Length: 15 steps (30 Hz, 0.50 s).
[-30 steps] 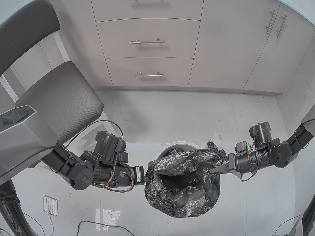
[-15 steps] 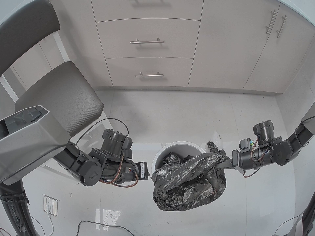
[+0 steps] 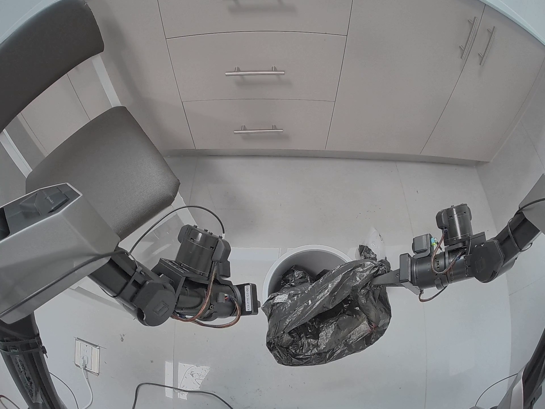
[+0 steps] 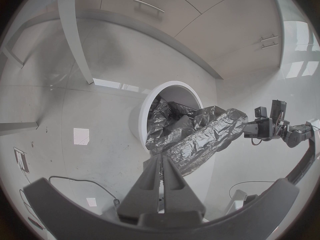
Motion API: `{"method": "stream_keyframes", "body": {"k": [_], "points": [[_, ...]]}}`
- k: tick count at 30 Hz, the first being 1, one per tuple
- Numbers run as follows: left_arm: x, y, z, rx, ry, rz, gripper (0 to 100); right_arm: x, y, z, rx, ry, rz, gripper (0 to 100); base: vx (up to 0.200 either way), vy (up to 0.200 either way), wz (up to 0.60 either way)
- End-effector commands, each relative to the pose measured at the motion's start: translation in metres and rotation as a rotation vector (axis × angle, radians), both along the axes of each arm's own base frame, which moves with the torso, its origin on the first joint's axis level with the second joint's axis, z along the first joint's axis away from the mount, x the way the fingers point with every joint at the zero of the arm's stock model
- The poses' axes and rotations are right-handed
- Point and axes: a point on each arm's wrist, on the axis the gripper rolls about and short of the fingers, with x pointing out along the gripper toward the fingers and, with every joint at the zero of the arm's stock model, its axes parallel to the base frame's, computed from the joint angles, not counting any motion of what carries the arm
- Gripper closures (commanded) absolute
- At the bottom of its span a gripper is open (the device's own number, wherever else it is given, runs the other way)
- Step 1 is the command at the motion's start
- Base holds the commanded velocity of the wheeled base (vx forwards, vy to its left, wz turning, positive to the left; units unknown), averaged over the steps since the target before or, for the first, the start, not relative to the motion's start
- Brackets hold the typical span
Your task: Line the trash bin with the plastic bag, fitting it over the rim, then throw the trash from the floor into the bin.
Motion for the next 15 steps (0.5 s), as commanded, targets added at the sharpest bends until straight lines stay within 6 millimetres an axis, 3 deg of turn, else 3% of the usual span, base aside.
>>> {"method": "stream_keyframes", "body": {"k": [1, 6, 7, 15], "points": [[-0.025, -0.009, 0.026, 0.014, -0.080, -0.020, 100, 0.003, 0.002, 0.003, -0.007, -0.016, -0.007, 100, 0.000, 0.000, 0.00], [-0.037, -0.027, 0.022, 0.101, -0.175, 0.035, 100, 0.006, 0.002, 0.005, -0.014, -0.032, -0.015, 100, 0.000, 0.000, 0.00], [-0.040, -0.030, 0.020, 0.107, -0.174, 0.025, 0, 0.006, 0.002, 0.006, -0.015, -0.034, -0.017, 100, 0.000, 0.000, 0.00], [-0.063, -0.057, 0.018, 0.179, -0.293, -0.071, 0, 0.008, 0.003, 0.007, -0.018, -0.039, -0.019, 100, 0.000, 0.000, 0.00]]}}
